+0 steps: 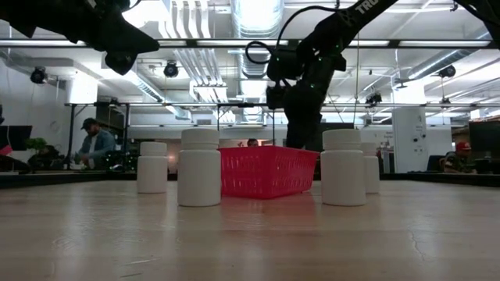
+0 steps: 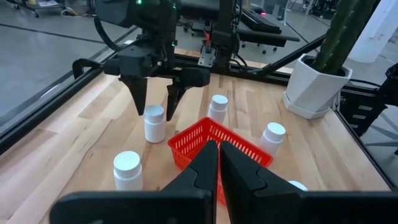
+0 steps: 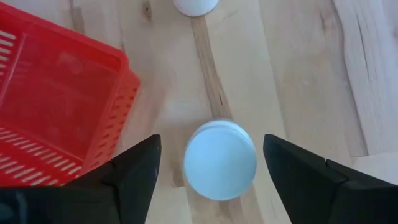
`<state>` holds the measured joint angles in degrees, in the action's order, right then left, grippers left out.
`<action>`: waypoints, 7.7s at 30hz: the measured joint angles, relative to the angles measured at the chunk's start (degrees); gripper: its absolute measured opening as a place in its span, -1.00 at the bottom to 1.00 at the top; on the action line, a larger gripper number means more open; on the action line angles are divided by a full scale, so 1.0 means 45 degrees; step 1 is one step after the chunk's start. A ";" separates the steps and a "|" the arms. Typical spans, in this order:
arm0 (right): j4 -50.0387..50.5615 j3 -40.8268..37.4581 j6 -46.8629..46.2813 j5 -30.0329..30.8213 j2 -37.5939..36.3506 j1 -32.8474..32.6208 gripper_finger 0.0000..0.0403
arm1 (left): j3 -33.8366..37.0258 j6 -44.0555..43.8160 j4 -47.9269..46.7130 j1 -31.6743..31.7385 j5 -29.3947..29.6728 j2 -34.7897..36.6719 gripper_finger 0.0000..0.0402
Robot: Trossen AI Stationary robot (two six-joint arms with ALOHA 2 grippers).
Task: Pick and place pill bottles into a basket
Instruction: Put the white pill bottle into the red basket
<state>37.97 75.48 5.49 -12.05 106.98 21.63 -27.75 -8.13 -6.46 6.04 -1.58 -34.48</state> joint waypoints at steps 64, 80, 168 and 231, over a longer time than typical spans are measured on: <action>0.1747 0.3051 -0.1476 0.0010 -0.0044 -0.3065 -0.28 | -0.0005 0.0002 -0.0005 0.0000 0.0058 0.0000 -1.00; -0.0197 0.1123 -0.2469 0.0222 -0.0029 -0.2827 -0.28 | -0.0004 0.0002 -0.0001 -0.0004 0.0078 0.0000 -1.00; -0.1461 0.0441 -0.2838 -0.0033 -0.0044 -0.1870 0.00 | -0.0005 -0.0086 -0.0005 0.0000 0.0068 0.0000 -1.00; -1.2188 -0.7239 -0.5230 0.1056 -1.0103 -0.3368 -0.95 | -0.0446 0.0313 0.0057 -0.0004 0.0078 -0.0142 -0.54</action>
<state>-16.87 42.91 -18.05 -7.30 61.51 6.47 -29.75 -6.72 -6.20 6.02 -1.23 -35.12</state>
